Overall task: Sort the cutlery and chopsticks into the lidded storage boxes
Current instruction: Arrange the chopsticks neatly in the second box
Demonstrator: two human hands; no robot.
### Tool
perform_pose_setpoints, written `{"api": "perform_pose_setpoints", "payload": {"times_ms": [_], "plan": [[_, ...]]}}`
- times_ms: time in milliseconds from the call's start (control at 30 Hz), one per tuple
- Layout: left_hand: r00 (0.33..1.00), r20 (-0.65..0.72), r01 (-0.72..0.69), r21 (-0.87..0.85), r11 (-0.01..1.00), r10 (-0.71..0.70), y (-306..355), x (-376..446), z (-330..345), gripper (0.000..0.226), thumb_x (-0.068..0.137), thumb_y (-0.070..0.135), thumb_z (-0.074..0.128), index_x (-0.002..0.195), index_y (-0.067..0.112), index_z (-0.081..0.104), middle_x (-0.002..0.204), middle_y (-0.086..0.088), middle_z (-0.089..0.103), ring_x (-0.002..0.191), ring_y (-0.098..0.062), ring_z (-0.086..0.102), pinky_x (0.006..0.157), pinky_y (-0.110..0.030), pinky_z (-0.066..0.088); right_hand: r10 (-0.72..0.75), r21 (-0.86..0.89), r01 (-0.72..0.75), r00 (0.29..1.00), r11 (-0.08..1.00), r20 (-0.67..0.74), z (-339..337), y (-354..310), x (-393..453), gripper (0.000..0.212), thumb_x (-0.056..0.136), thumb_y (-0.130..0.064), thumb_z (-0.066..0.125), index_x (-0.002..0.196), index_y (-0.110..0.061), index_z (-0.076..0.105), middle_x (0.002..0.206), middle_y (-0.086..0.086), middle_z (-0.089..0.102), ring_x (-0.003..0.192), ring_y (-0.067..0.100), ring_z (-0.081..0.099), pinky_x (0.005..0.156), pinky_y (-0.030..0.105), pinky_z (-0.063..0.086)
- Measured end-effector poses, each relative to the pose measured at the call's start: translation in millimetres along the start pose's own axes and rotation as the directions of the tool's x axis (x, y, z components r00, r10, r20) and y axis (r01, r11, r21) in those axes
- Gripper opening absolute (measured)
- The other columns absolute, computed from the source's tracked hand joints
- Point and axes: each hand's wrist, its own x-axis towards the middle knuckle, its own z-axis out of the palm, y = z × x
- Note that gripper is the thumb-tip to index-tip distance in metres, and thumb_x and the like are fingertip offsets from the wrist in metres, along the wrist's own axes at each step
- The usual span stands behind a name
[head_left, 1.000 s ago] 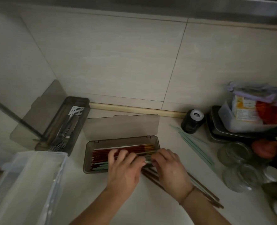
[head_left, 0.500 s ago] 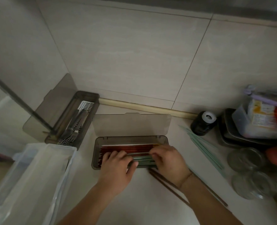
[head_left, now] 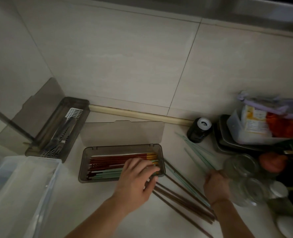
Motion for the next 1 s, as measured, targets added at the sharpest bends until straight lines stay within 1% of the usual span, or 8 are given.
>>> {"api": "perform_pose_setpoints", "payload": {"times_ms": [100, 233, 367, 500, 667, 733, 867, 1000], "plan": [[0.997, -0.006, -0.074, 0.010, 0.997, 0.074, 9, 7, 4, 0.023, 0.091, 0.030, 0.058, 0.112, 0.024, 0.062, 0.111, 0.007, 0.057, 0.103, -0.018, 0.051, 0.089, -0.040, 0.042, -0.100, 0.050, 0.110, 0.982, 0.993, -0.159, -11, -12, -18, 0.007, 0.078, 0.007, 0.059, 0.080, 0.002, 0.063, 0.094, 0.025, 0.059, 0.084, 0.039, 0.055, 0.073, 0.041, 0.046], [0.993, -0.081, -0.083, 0.083, 0.993, 0.090, 9, 5, 1, 0.033, 0.092, 0.033, 0.059, 0.125, 0.027, 0.057, 0.133, 0.002, 0.051, 0.115, -0.022, 0.049, 0.101, -0.045, 0.033, -0.384, -0.040, 0.402, 0.834, 0.915, -0.396, -23, -53, -62, 0.012, 0.074, -0.004, 0.061, 0.073, -0.016, 0.062, 0.074, 0.005, 0.061, 0.073, 0.032, 0.053, 0.060, 0.037, 0.042], [0.991, -0.112, 0.098, 0.265, 0.959, -0.071, -6, -7, -9, 0.022, 0.091, 0.040, 0.052, 0.108, 0.032, 0.065, 0.119, 0.010, 0.058, 0.110, -0.021, 0.051, 0.102, -0.057, 0.028, -0.623, -0.091, 0.618, 0.758, 0.780, -0.193, -13, -109, -80, 0.016, 0.066, -0.020, 0.076, 0.076, -0.025, 0.065, 0.077, -0.006, 0.065, 0.077, 0.024, 0.057, 0.062, 0.035, 0.043], [0.974, 0.006, 0.213, 0.316, 0.925, -0.227, -24, -19, -17, 0.020, 0.086, 0.039, 0.050, 0.090, 0.031, 0.069, 0.094, 0.011, 0.063, 0.083, -0.018, 0.061, 0.087, -0.044, 0.043, -0.715, -0.142, 0.708, 0.699, 0.692, 0.005, -9, -146, -73, 0.021, 0.052, -0.030, 0.081, 0.067, -0.027, 0.067, 0.068, -0.009, 0.064, 0.073, 0.021, 0.060, 0.062, 0.031, 0.046], [0.951, 0.091, 0.247, 0.347, 0.905, -0.294, -26, -25, -18, 0.035, 0.089, 0.046, 0.044, 0.089, 0.026, 0.073, 0.095, 0.007, 0.063, 0.079, -0.019, 0.060, 0.074, -0.038, 0.049, -0.842, -0.097, 0.883, 0.467, 0.459, 0.272, -9, -150, -43, 0.027, 0.079, -0.036, 0.049, 0.091, -0.022, 0.068, 0.093, -0.002, 0.066, 0.098, 0.022, 0.054, 0.081, 0.033, 0.040], [0.951, 0.089, 0.249, 0.357, 0.900, -0.298, -25, -27, -17, 0.036, 0.090, 0.048, 0.043, 0.089, 0.028, 0.073, 0.096, 0.008, 0.062, 0.082, -0.019, 0.058, 0.076, -0.039, 0.048, -0.892, 0.019, 0.909, 0.405, 0.417, 0.200, -17, -140, -32, 0.025, 0.085, -0.031, 0.046, 0.091, -0.022, 0.068, 0.092, -0.003, 0.066, 0.091, 0.018, 0.054, 0.077, 0.031, 0.042], [0.948, 0.063, 0.276, 0.328, 0.904, -0.312, -25, -27, -16, 0.037, 0.091, 0.049, 0.043, 0.095, 0.027, 0.072, 0.101, 0.008, 0.061, 0.089, -0.019, 0.058, 0.081, -0.039, 0.047, -0.551, 0.196, 0.596, 0.800, 0.779, -0.238, -27, -76, 9, 0.011, 0.085, -0.009, 0.059, 0.091, -0.010, 0.067, 0.088, 0.010, 0.065, 0.079, 0.026, 0.060, 0.070, 0.036, 0.051], [0.927, -0.007, 0.367, 0.215, 0.905, -0.374, -22, -25, -14, 0.036, 0.091, 0.047, 0.044, 0.098, 0.026, 0.071, 0.104, 0.009, 0.062, 0.093, -0.018, 0.058, 0.084, -0.038, 0.047, -0.177, 0.031, 0.177, 0.984, 0.984, 0.000, -21, -14, 44, 0.021, 0.081, -0.007, 0.066, 0.098, 0.005, 0.064, 0.099, 0.030, 0.062, 0.092, 0.043, 0.059, 0.083, 0.044, 0.049]]}}
